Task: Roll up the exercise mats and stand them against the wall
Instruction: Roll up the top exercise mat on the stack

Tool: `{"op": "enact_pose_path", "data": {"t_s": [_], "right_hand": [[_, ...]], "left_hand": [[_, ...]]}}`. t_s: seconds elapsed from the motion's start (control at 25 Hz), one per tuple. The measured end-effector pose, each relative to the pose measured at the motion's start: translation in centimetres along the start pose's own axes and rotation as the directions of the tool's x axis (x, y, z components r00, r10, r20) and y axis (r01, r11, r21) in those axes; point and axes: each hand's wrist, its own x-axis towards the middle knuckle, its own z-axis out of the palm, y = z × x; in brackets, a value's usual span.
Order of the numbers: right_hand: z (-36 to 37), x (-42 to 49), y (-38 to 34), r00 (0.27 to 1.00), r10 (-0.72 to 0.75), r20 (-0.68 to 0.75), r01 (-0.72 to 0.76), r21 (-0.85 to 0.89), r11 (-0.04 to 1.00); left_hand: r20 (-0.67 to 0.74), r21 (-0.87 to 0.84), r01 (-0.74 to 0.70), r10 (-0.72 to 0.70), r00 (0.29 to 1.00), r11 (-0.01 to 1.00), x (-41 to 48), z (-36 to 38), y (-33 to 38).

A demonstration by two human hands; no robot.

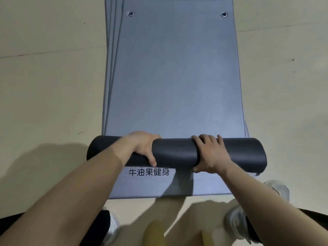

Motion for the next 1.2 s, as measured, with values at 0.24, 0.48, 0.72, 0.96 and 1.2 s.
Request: {"op": "enact_pose_path", "data": {"t_s": [0.24,0.48,0.72,0.96,1.2], "right_hand": [[-1.4,1.3,-0.1,0.998,0.04,-0.058,-0.036,0.061,0.997],[-4.7,3.8,2.3,0.958,0.054,-0.282,-0.026,0.103,0.994],[-2.1,8.8,4.4,0.944,0.046,-0.328,-0.102,-0.156,0.982],[-5.8,9.6,5.2,0.972,-0.017,-0.232,-0.011,-0.12,0.993],[-3.2,1.4,2.7,0.994,-0.059,0.089,0.052,0.07,0.996]], "left_hand": [[-0.495,-0.144,0.085,-0.147,0.857,0.986,-1.9,0.5,-0.6],[-0.644,0.038,0.178,-0.112,0.756,0.983,1.2,0.8,0.5],[-0.693,0.19,0.175,0.005,0.721,0.966,4.8,-2.2,-0.1],[-0.676,0.252,0.178,0.042,0.736,0.951,5.3,-3.7,-0.3],[-0.363,0.234,0.079,0.012,0.932,0.969,-0.3,1.5,2.3]]}}
